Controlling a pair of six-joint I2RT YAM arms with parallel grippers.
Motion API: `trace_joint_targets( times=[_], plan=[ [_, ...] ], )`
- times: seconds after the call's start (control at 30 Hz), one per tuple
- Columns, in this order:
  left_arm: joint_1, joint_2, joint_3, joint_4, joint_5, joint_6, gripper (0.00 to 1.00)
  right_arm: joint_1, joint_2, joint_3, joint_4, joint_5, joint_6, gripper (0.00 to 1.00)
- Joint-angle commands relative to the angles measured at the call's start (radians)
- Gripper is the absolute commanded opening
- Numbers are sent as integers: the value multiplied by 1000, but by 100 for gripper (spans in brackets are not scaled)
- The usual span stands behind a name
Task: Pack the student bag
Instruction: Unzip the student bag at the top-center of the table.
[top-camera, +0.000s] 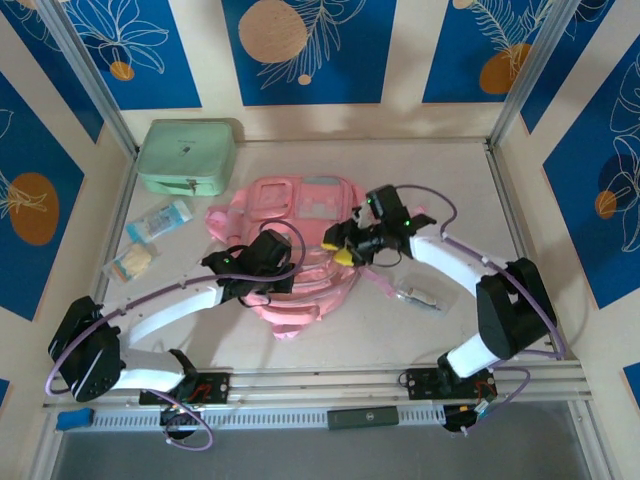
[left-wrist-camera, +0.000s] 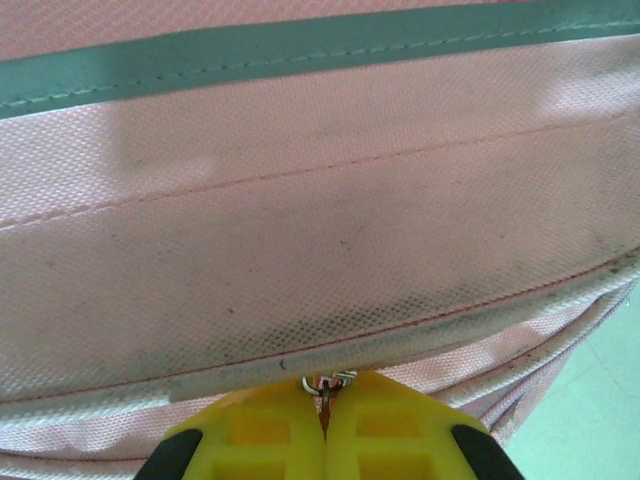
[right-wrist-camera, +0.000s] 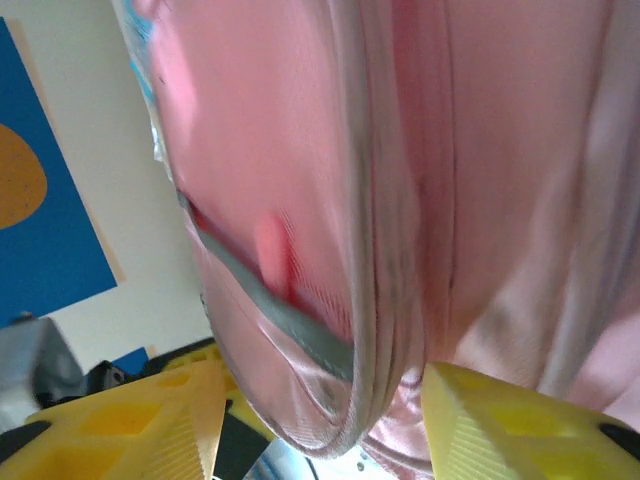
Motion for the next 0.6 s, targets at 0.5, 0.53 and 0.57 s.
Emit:
trace_joint_targets(
  times=[0.5,0.53,0.57],
  plan=[
    [5,-34,-7,-52,29,22,0,32,-3,46,29,130,11,0],
    [5,-47,-19,-65,30,25,0,12,-11,54,-1,107,-24,0],
    [5,-63,-30,-88,21,28,0,-11,-18,60,-28,75,-64,0]
  ],
)
